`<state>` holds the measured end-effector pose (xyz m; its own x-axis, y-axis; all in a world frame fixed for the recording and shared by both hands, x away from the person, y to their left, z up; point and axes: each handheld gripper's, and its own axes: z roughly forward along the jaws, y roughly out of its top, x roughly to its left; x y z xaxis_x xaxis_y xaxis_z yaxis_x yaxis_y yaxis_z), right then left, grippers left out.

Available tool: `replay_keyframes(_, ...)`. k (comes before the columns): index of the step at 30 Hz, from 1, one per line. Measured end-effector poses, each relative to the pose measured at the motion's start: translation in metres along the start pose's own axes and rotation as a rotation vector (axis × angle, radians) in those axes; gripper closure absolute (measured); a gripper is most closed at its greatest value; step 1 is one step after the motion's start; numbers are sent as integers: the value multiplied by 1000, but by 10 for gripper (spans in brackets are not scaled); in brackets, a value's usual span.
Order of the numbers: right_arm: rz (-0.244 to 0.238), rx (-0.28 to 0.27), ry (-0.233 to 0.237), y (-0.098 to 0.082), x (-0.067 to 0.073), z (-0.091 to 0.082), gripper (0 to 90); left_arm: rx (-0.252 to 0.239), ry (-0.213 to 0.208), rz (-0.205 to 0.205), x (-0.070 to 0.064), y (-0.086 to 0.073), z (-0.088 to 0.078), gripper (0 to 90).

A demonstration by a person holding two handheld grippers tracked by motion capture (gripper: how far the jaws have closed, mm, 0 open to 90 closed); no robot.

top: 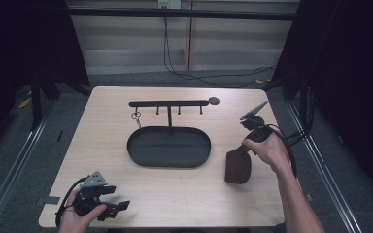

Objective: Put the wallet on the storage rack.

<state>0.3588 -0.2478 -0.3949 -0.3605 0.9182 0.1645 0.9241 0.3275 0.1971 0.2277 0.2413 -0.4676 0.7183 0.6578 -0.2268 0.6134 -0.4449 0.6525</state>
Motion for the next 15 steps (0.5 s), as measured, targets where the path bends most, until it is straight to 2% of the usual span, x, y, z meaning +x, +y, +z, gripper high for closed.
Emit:
replay_keyframes(6, -8, 15, -20, 3, 4, -5, 808, -2, 3, 1, -1, 0, 0, 219)
replay_keyframes(8, -16, 42, -42, 5, 7, -5, 809, -1, 1, 0, -1, 0, 0, 219)
replay_keyframes(10, -19, 46, -50, 7, 8, -7, 810, -2, -2, 0, 0, 0, 0, 219)
replay_keyframes(15, -38, 52, -53, 10, 13, -10, 811, -6, -1, -5, 0, 0, -1, 219)
